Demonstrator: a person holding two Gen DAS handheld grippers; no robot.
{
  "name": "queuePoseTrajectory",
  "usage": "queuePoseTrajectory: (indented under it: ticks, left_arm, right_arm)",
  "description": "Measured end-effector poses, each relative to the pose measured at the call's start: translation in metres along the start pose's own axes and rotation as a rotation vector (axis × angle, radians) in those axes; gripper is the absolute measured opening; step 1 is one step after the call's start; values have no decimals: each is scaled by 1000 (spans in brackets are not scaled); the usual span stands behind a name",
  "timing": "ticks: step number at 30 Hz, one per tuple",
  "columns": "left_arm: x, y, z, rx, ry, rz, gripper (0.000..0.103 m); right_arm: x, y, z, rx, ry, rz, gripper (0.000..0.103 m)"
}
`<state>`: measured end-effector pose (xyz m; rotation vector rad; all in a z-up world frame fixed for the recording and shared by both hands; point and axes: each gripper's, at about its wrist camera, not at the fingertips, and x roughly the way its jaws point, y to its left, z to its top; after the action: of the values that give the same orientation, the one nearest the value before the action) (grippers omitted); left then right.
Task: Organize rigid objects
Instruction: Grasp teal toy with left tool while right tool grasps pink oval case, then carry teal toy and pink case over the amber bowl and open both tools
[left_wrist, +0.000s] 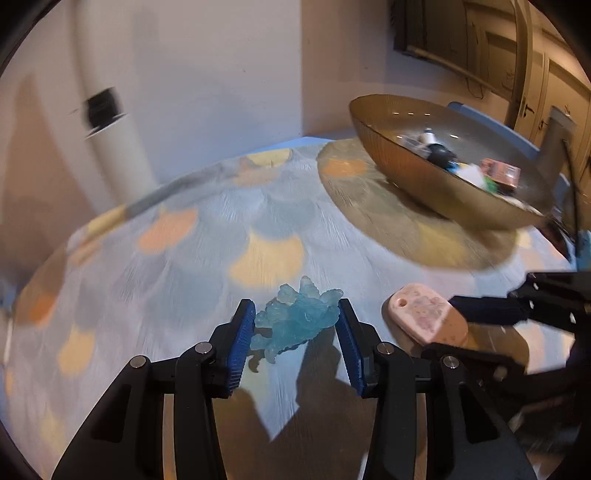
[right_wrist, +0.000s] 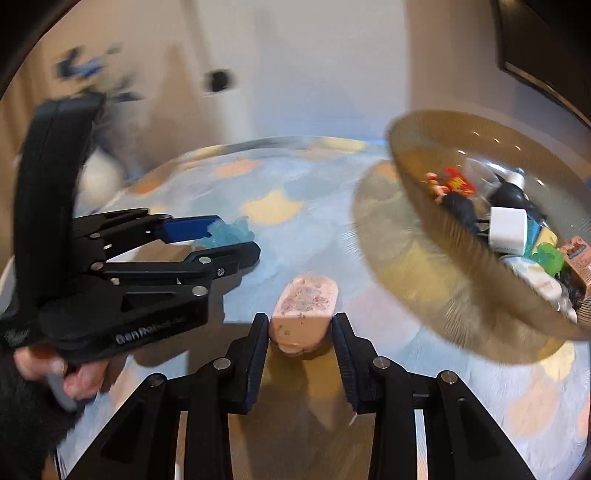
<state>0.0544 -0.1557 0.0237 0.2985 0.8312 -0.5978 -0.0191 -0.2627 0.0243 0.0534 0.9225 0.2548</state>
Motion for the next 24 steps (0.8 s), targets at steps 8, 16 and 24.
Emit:
queuePoseTrajectory:
  ticks: [8, 16, 24]
  left_arm:
    - [-58, 4, -60, -96, -22, 4, 42]
    - [-68, -15, -87, -80, -52, 127, 42]
    - [-76, 5, -90, -172, -82, 89, 42]
  right_arm:
    - [-21, 5, -43, -46, 90, 27, 37]
    - [-3, 20, -32, 19, 65, -110, 65]
    - [-6, 25, -35, -14, 44, -138, 63]
